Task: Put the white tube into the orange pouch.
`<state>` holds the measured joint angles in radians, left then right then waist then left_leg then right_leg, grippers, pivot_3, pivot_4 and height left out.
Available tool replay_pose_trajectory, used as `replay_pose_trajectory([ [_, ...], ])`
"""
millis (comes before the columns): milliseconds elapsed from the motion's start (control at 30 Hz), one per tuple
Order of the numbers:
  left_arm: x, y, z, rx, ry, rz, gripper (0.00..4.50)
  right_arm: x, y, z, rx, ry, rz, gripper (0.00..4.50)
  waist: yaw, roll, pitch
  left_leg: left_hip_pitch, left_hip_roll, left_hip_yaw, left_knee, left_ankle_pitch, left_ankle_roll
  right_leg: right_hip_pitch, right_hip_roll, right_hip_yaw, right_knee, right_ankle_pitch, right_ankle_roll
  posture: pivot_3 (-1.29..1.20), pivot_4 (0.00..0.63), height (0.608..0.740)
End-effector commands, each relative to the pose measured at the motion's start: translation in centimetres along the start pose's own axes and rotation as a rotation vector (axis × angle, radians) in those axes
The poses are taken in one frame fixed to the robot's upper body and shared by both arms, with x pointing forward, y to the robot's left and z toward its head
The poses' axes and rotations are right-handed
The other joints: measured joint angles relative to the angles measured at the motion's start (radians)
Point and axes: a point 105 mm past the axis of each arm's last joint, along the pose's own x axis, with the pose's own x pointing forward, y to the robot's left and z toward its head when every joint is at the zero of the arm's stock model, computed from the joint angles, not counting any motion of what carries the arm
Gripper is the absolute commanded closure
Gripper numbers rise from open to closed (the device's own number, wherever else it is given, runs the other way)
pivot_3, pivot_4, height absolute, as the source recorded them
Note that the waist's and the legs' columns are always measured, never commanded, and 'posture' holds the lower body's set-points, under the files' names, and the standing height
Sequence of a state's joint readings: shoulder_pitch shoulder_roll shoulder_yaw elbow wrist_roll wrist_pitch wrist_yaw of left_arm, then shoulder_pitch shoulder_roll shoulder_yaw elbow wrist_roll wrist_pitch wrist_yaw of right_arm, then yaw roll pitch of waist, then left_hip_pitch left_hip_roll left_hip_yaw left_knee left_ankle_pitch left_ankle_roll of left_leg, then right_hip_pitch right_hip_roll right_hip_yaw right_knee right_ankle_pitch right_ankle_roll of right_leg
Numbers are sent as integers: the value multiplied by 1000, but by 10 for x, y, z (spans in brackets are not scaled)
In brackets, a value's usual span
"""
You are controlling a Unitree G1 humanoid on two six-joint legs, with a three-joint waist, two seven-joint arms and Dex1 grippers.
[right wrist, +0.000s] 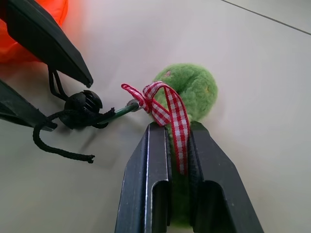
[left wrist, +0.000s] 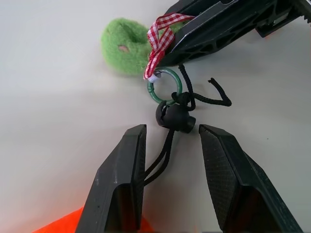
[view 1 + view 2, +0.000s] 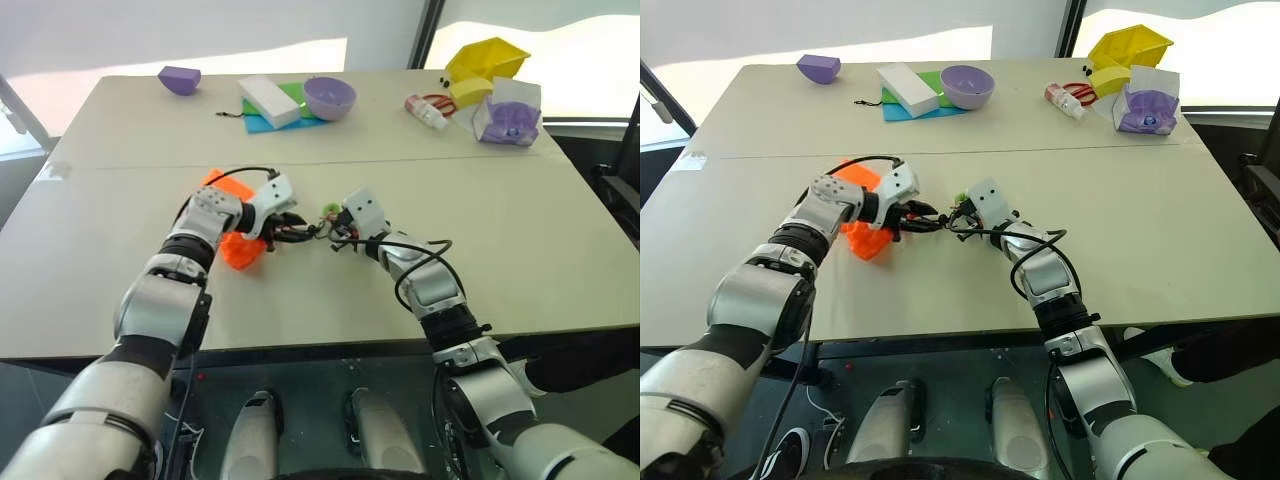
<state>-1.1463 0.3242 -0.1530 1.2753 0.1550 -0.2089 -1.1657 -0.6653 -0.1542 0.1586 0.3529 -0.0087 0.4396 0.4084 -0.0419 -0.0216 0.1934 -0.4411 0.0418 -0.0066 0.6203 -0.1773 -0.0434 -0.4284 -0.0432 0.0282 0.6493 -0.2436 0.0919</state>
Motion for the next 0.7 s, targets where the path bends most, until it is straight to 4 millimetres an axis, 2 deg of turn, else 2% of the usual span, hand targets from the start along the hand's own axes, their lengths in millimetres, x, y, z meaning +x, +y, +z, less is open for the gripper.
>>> replay_pose_trajectory([
  [33, 8, -5, 6, 73, 2, -26, 2683, 1, 4, 4, -8, -17, 12, 4500, 0, 0, 0, 0, 0, 0, 0, 0, 0, 0, 0, 0, 0, 0, 0, 0, 150, 740],
  [200, 16, -9, 1, 107, 48, -28, 2683, 1, 5, 5, -8, -19, 12, 4500, 0, 0, 0, 0, 0, 0, 1, 0, 0, 0, 0, 0, 0, 0, 0, 0, 150, 740],
  [533, 15, -7, -4, 98, 63, -4, 2683, 0, 6, 4, -7, -17, 9, 4500, 0, 0, 0, 0, 0, 0, 6, 0, 0, 2, 0, 0, 1, 0, -1, 0, 150, 740],
  [633, 16, -9, -7, 96, 66, -10, 3514, 0, 6, 5, -7, -19, 9, 4500, 0, 0, 0, 0, 0, 0, 7, 0, 0, 2, 0, 0, 1, 0, -1, 0, 150, 740],
  [700, 16, -9, -4, 46, 30, -13, 4330, 0, 6, 5, -6, -19, 10, 4500, 0, 0, 0, 0, 0, 0, 7, 0, 0, 2, 0, 0, 1, 0, -1, 0, 150, 740],
])
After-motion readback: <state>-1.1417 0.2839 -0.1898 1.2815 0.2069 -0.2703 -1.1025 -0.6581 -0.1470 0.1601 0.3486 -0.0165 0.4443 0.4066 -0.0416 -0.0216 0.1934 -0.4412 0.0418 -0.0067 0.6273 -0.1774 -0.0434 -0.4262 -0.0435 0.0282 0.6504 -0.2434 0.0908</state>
